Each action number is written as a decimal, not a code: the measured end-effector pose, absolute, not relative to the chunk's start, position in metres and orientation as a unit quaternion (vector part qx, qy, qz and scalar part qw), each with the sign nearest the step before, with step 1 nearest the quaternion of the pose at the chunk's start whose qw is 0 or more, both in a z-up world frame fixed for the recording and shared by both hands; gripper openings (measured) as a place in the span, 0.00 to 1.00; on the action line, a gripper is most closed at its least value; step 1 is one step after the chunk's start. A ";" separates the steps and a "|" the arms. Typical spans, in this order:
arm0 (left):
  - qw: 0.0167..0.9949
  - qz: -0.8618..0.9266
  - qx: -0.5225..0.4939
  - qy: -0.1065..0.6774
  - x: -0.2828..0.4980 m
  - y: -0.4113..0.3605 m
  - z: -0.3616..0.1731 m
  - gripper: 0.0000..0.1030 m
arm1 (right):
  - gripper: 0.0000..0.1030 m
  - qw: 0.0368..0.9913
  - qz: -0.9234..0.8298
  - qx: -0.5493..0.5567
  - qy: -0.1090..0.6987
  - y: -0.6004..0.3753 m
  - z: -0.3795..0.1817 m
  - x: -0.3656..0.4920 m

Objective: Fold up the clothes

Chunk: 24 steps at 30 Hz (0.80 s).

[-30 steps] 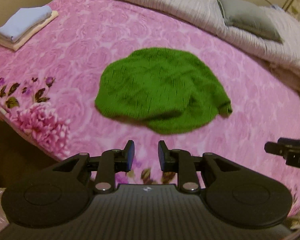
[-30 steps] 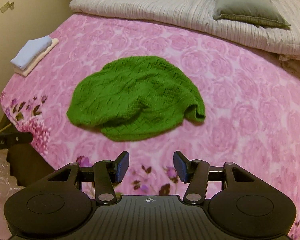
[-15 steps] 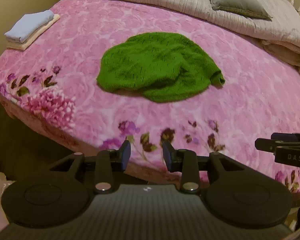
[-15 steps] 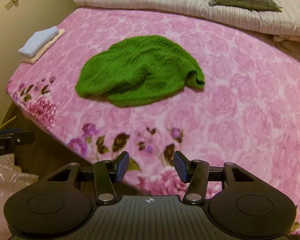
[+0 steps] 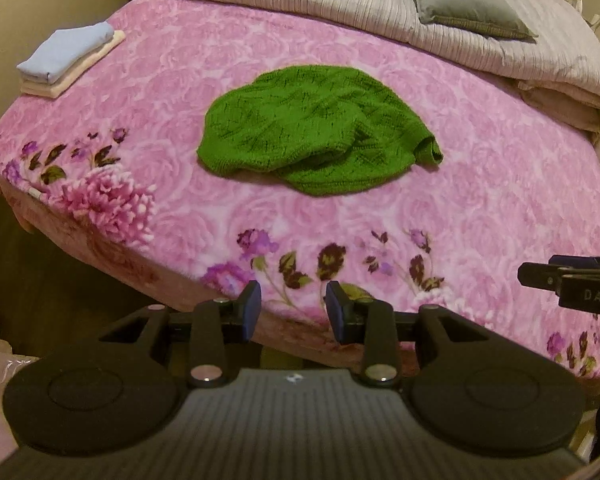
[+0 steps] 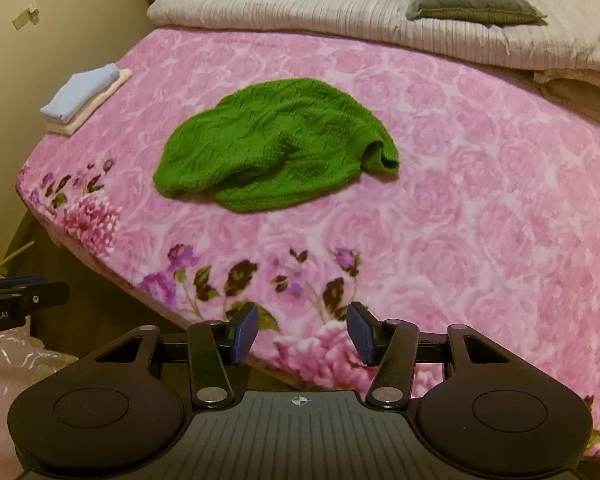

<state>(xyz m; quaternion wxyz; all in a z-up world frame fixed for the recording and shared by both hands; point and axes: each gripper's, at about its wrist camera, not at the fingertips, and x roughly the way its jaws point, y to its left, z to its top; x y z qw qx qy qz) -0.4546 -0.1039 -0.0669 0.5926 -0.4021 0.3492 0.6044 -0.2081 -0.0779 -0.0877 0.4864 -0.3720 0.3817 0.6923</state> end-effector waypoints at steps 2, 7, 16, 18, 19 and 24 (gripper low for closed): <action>0.595 0.604 -0.402 0.346 -0.456 -0.099 -0.067 0.31 | 0.51 0.490 0.691 -0.370 0.382 -0.074 -0.087 -0.207; 0.596 0.598 -0.403 0.353 -0.466 -0.078 -0.075 0.31 | 0.51 0.497 0.682 -0.366 0.392 -0.056 -0.091 -0.210; 0.607 0.575 -0.397 0.380 -0.503 -0.013 -0.087 0.32 | 0.51 0.510 0.656 -0.366 0.420 -0.003 -0.105 -0.243; 0.610 0.569 -0.395 0.385 -0.515 0.004 -0.088 0.32 | 0.51 0.513 0.650 -0.366 0.424 0.010 -0.107 -0.255; 0.612 0.565 -0.394 0.389 -0.521 0.012 -0.089 0.32 | 0.51 0.514 0.649 -0.365 0.426 0.015 -0.108 -0.262; 0.625 0.542 -0.388 0.407 -0.543 0.049 -0.094 0.33 | 0.51 0.524 0.633 -0.362 0.440 0.039 -0.113 -0.290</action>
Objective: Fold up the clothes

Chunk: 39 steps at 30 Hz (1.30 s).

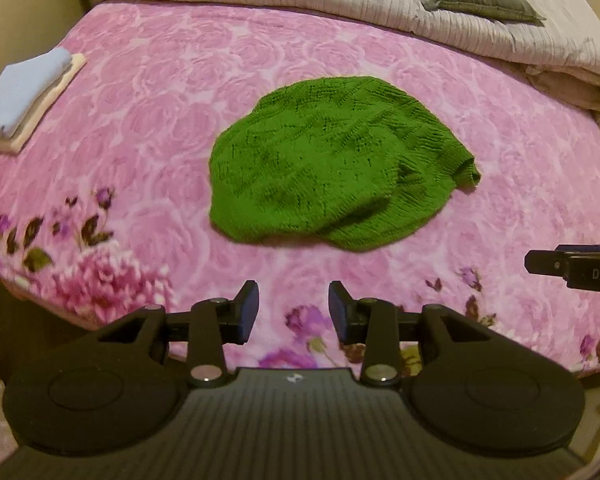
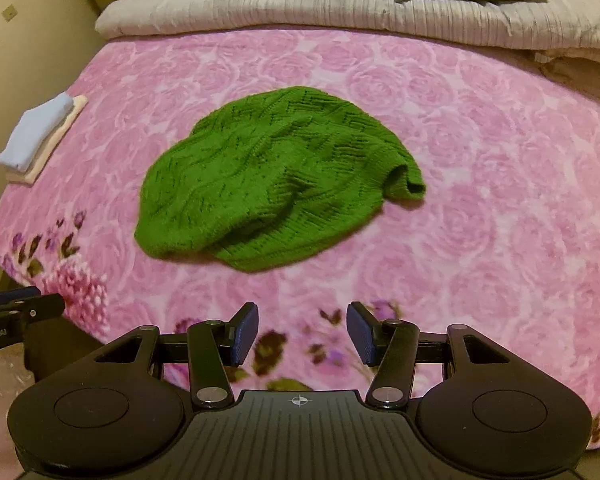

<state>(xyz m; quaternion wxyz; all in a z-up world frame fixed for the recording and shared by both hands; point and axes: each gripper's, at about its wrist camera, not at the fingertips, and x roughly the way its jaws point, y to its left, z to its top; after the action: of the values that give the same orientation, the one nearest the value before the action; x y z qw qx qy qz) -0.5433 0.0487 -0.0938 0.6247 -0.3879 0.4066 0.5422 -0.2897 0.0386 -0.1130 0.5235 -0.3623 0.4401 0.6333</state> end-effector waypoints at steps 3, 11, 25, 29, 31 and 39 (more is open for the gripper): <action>0.633 0.525 -0.386 0.417 -0.553 0.068 -0.101 0.33 | 0.51 0.533 0.619 -0.361 0.449 0.049 -0.118 -0.303; 0.648 0.488 -0.379 0.446 -0.558 0.101 -0.129 0.33 | 0.51 0.558 0.580 -0.359 0.473 0.061 -0.142 -0.314; 0.674 0.445 -0.348 0.476 -0.507 0.122 -0.159 0.37 | 0.51 0.563 0.553 -0.348 0.507 0.074 -0.174 -0.285; 0.684 0.443 -0.319 0.483 -0.483 0.123 -0.169 0.41 | 0.51 0.560 0.553 -0.335 0.517 0.074 -0.184 -0.261; 0.690 0.438 -0.300 0.492 -0.467 0.124 -0.176 0.42 | 0.51 0.566 0.547 -0.321 0.526 0.074 -0.190 -0.243; 0.705 0.417 -0.213 0.533 -0.420 0.131 -0.219 0.42 | 0.51 0.592 0.497 -0.276 0.570 0.070 -0.226 -0.170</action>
<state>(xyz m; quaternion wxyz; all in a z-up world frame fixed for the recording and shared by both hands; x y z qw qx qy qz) -0.4195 0.1308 -0.2191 0.7047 -0.2125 0.5331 0.4172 -0.1704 0.0695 -0.2256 0.5924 -0.2764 0.5703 0.4974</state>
